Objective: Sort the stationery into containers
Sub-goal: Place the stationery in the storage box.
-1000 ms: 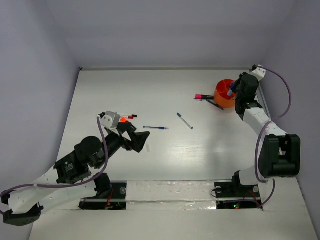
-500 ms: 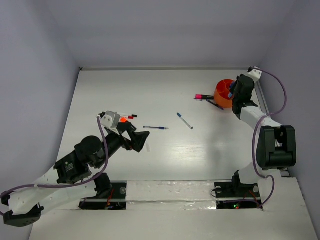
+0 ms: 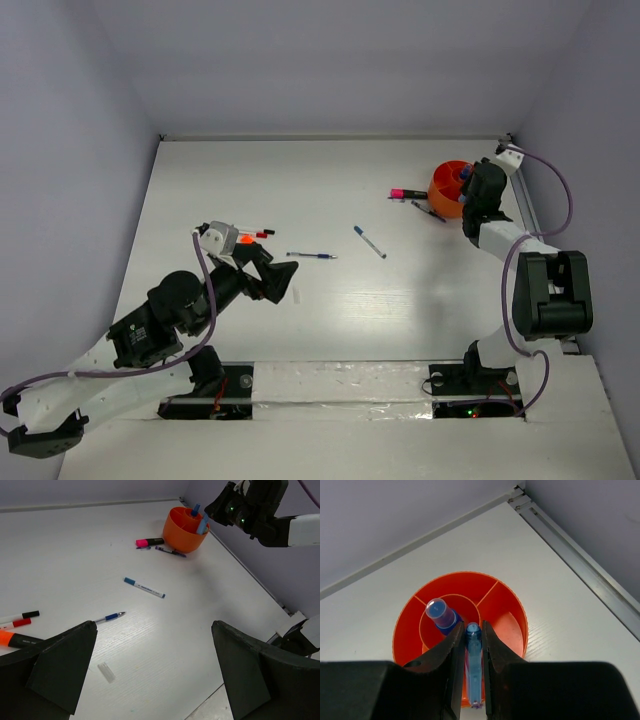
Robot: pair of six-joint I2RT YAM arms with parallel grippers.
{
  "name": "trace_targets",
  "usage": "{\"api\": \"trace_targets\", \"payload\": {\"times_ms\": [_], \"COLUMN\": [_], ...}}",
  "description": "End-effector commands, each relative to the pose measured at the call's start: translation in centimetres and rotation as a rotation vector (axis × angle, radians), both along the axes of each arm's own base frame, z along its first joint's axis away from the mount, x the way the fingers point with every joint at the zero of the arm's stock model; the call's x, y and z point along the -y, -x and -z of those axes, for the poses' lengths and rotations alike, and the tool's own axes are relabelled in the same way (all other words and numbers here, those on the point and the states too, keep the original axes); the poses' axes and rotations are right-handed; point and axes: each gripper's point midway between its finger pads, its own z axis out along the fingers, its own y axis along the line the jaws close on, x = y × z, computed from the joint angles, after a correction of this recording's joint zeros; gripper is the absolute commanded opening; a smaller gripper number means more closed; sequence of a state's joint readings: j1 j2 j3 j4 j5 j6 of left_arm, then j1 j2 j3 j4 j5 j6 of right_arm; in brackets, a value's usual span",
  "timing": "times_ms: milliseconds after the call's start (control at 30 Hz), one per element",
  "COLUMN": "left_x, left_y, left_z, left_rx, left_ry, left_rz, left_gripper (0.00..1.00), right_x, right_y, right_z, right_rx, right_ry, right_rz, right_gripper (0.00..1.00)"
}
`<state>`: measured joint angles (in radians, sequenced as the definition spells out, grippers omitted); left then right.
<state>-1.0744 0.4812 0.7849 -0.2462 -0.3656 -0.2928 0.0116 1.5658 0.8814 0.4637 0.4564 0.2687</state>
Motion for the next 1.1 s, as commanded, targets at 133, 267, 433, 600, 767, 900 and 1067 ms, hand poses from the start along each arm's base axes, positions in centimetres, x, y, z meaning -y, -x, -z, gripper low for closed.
{"api": "trace_targets", "payload": {"times_ms": [133,267,433,600,767,900,1067], "left_x": [0.2,0.3,0.2,0.3,0.3,0.2,-0.1], "left_y": [-0.2,-0.2,-0.4,-0.3,-0.3,-0.4,-1.1], "left_z": [-0.4,-0.4,-0.3,-0.3,-0.3,-0.3,-0.3], "left_rx": [0.02,0.017,0.018,0.017,0.018,0.018,0.012], "left_ry": [0.018,0.016,0.015,0.013,0.015,0.016,0.022], "left_rz": [0.002,0.006,0.0,0.005,0.005,0.0,-0.031], "left_gripper": [0.99,0.99,0.99,0.99,0.99,0.99,0.99], "right_x": [2.1,2.5,2.4,1.6,0.9,-1.4,-12.1], "right_y": [0.2,0.1,0.1,0.2,0.0,-0.1,-0.7], "right_z": [-2.0,-2.2,-2.5,-3.4,-3.8,-4.5,-6.2], "right_rx": [0.053,0.043,0.051,0.072,0.075,0.074,0.004], "right_ry": [0.042,0.04,0.018,0.0,-0.011,-0.048,-0.093], "right_rz": [0.078,0.085,0.065,0.02,-0.02,-0.15,-0.549], "right_gripper": [0.11,0.2,0.43,0.5,0.5,0.37,0.27]}}
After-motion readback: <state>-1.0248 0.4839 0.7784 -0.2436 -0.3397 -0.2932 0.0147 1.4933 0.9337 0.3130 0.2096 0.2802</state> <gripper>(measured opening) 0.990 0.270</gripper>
